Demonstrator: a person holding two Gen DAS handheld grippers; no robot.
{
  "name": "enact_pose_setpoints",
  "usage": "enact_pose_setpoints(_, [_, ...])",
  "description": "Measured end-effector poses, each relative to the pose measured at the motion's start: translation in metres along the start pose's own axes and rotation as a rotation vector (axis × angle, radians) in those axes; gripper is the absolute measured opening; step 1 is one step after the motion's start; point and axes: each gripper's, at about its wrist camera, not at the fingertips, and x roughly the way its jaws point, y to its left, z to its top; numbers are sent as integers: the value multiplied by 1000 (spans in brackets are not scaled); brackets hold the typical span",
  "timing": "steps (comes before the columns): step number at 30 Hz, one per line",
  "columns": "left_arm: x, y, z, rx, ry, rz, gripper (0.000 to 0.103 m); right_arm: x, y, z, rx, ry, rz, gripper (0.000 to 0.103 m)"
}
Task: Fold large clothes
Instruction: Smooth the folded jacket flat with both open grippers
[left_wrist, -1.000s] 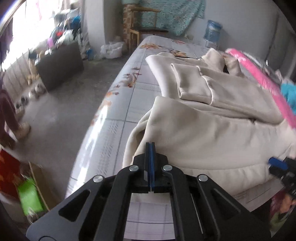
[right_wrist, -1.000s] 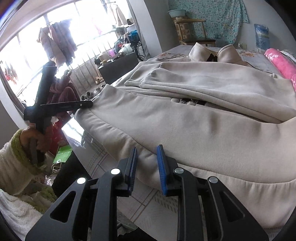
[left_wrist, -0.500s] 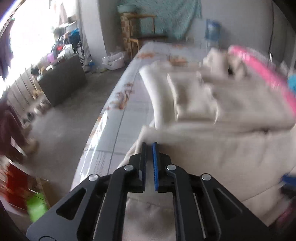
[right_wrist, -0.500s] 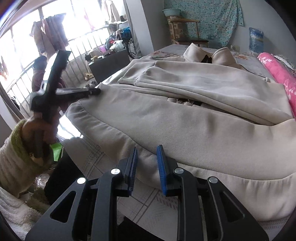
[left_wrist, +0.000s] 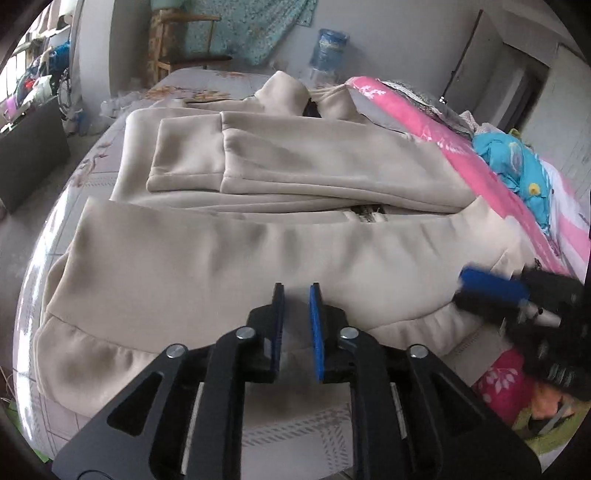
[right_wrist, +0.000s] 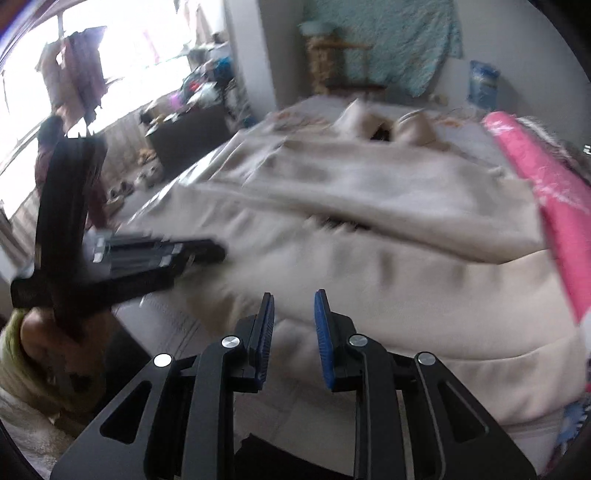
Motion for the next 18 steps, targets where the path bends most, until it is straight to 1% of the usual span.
enact_pose_setpoints(2, [0, 3, 2, -30, 13, -23, 14, -1, -19, 2, 48, 7, -62, 25])
enact_pose_setpoints(4, [1, 7, 6, -52, 16, -40, 14, 2, -38, 1, 94, 31, -129, 29])
enact_pose_setpoints(5, [0, 7, 5, -57, 14, -46, 14, 4, -50, -3, 119, 51, -177, 31])
enact_pose_setpoints(7, [4, 5, 7, -42, 11, -35, 14, 4, -65, -9, 157, 57, -206, 33])
enact_pose_setpoints(8, [6, 3, 7, -32, 17, -30, 17, 4, -73, -12, 184, 60, -217, 37])
enact_pose_setpoints(9, [6, 5, 8, -27, 21, -36, 21, 5, -80, -15, 206, 63, -235, 45])
enact_pose_setpoints(10, [6, 8, 8, -26, 23, -39, 22, 7, -88, -19, 223, 75, -259, 47])
enact_pose_setpoints(13, [7, 8, 12, -29, 28, -36, 23, 8, -95, -20, 235, 72, -231, 48])
enact_pose_setpoints(14, [8, 7, 13, -31, 33, -33, 24, 6, -95, -19, 233, 71, -237, 48])
enact_pose_setpoints(15, [7, 7, 15, -31, 38, -29, 27, 1, -93, -18, 228, 61, -247, 50])
enact_pose_setpoints(16, [6, 6, 16, -28, 40, -24, 29, -10, -90, -16, 216, 26, -254, 51])
enact_pose_setpoints(18, [2, 1, 19, -10, 42, -21, 38, -25, -86, -16, 200, -19, -244, 64])
